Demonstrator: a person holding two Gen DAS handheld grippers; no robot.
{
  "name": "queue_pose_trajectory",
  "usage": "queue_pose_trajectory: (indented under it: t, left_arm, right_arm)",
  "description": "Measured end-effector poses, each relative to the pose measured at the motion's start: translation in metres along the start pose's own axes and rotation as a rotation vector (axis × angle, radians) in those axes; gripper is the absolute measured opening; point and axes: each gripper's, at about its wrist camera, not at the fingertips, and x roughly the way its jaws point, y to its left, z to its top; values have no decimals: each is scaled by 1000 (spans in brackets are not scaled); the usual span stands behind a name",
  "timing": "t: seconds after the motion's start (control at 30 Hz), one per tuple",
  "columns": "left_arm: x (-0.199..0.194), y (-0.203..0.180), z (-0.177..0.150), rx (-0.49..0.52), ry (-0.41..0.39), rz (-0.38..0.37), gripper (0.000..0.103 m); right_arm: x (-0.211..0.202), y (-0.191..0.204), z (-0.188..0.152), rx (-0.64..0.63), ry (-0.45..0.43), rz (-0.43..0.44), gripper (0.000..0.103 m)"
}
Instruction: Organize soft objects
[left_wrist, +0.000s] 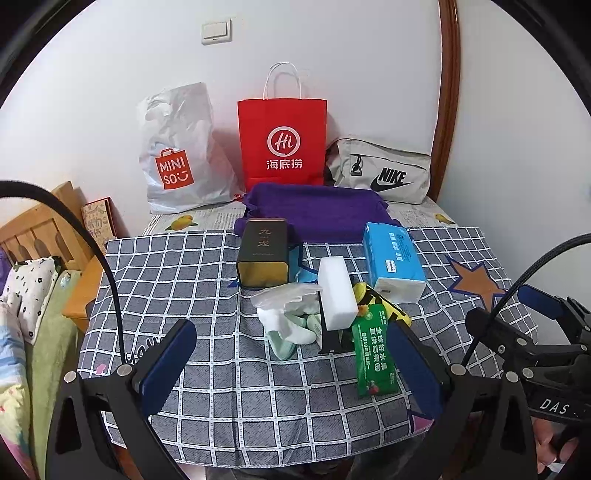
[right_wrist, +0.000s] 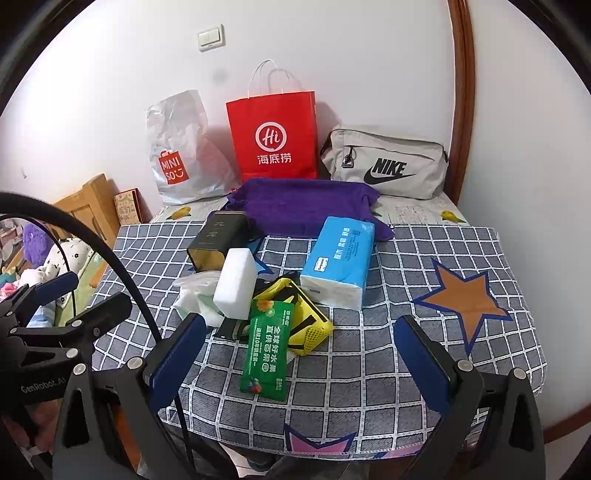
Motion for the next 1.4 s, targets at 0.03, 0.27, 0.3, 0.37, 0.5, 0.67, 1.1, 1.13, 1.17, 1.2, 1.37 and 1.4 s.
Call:
queue_pose_trajectory:
  t: [0.03, 0.27, 0.3, 0.37, 0.5, 0.67, 1.1, 1.13, 1.17, 1.2, 1.37, 1.4]
  left_arm:
    - [0, 0, 0, -1, 4, -4, 103]
    - [-1, 1, -1, -4, 4, 0, 103]
    - [-1, 1, -1, -3, 4, 1, 103]
    - [-1, 1, 0, -1, 4, 3, 103]
    - [0, 0, -1, 0, 6, 5, 103]
    - [0, -1, -1, 0, 6, 8, 103]
    - [-3, -1, -5, 7, -3, 18, 103]
    - [-4, -1, -5, 5, -4, 19, 103]
    - [-4, 0, -5, 4, -4, 18, 103]
    - [-4, -1, -5, 5, -4, 19, 103]
    - [-3, 0, -4, 6, -3, 18, 103]
    - [-4, 0, -4, 6, -4, 17, 103]
  right_arm:
    - [0, 1, 0, -3, 2, -1, 101]
    - [-1, 3, 0, -8, 0, 2, 101]
    - [-1, 3, 1, -6, 1, 2, 101]
    - [-2, 4, 0, -7, -2, 0, 101]
    - [-3, 3, 2, -4, -4, 0, 101]
    - [-5, 4, 2, -7, -7, 6, 101]
    - [-6, 4, 2, -7, -10, 2, 101]
    - [-6, 4, 1, -9, -11, 0, 101]
    - [-6, 4, 1, -10, -12, -2, 101]
    - [-6, 4, 1, -10, -13, -2, 101]
    - [-6, 4, 2, -9, -11, -1, 101]
    - [-6, 4, 2, -10, -12, -2, 101]
